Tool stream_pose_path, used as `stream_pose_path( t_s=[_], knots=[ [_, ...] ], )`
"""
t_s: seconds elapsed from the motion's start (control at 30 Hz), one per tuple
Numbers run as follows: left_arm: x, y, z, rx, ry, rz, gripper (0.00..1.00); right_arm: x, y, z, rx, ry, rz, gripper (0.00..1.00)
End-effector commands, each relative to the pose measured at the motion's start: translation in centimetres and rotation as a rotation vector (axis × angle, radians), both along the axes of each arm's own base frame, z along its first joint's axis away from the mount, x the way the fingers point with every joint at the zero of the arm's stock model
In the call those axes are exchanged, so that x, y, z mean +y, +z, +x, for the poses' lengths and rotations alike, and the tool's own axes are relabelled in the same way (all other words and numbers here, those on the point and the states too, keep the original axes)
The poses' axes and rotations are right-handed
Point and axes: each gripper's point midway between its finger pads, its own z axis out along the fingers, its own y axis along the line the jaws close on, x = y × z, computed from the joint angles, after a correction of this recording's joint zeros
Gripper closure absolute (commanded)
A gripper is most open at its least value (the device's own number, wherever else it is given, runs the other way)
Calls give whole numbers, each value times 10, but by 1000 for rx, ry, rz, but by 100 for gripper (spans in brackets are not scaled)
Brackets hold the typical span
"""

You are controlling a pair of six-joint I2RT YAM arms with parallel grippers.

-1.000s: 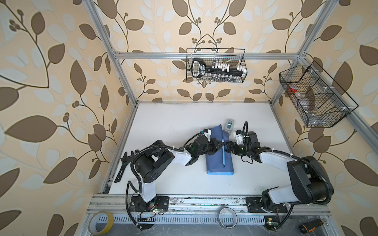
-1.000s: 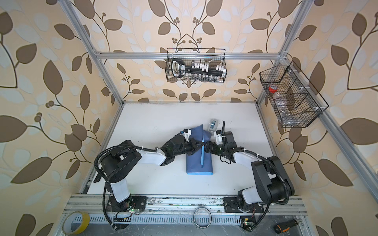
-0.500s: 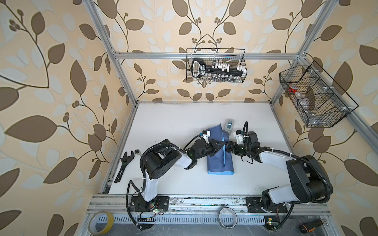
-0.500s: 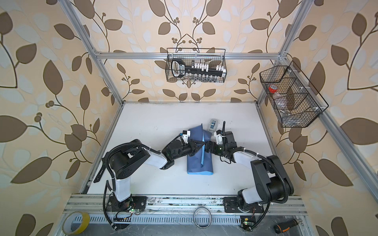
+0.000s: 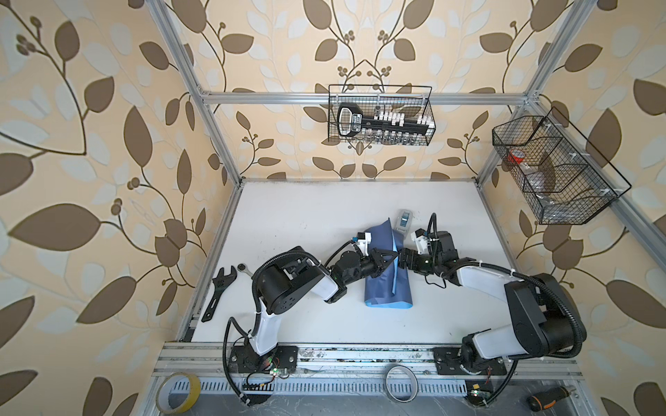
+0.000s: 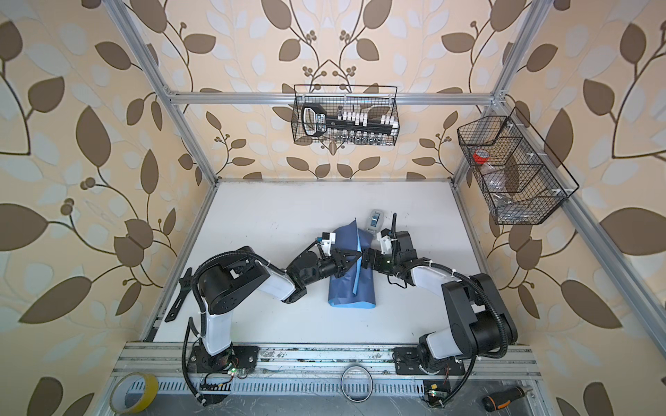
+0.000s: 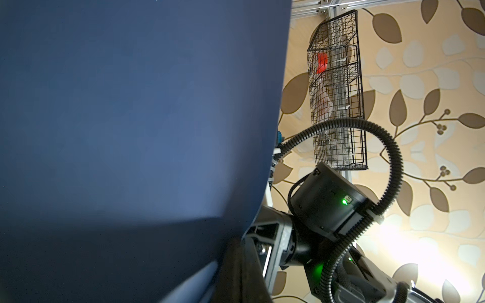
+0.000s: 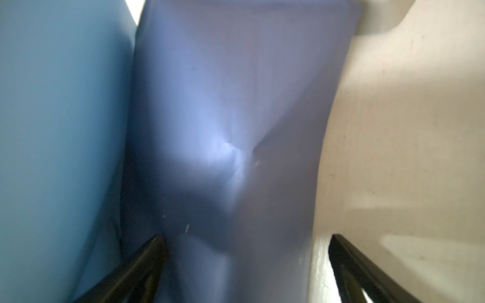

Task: Wrap a gift box in wrapping paper
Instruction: Fold the wrapping paper for the gift box.

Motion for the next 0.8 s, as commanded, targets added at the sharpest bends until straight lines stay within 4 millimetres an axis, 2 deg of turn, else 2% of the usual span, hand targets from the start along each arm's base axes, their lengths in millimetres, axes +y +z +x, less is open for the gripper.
stream_pose_path(
  t_s=[0.0, 0.27, 0.6, 0.77],
  knots=[
    [4, -69, -24, 137, -54, 171, 97, -15, -40, -33, 165, 2, -127, 3],
    [9, -74, -18, 155, -34, 179, 89, -16, -40, -33, 164, 6, -132, 3],
    [11, -77, -9, 177, -24, 198, 66, -16, -39, -34, 163, 8, -138, 3],
    [12, -80, -10, 187, -27, 212, 60, -16, -30, -29, 141, 5, -128, 2]
  ],
)
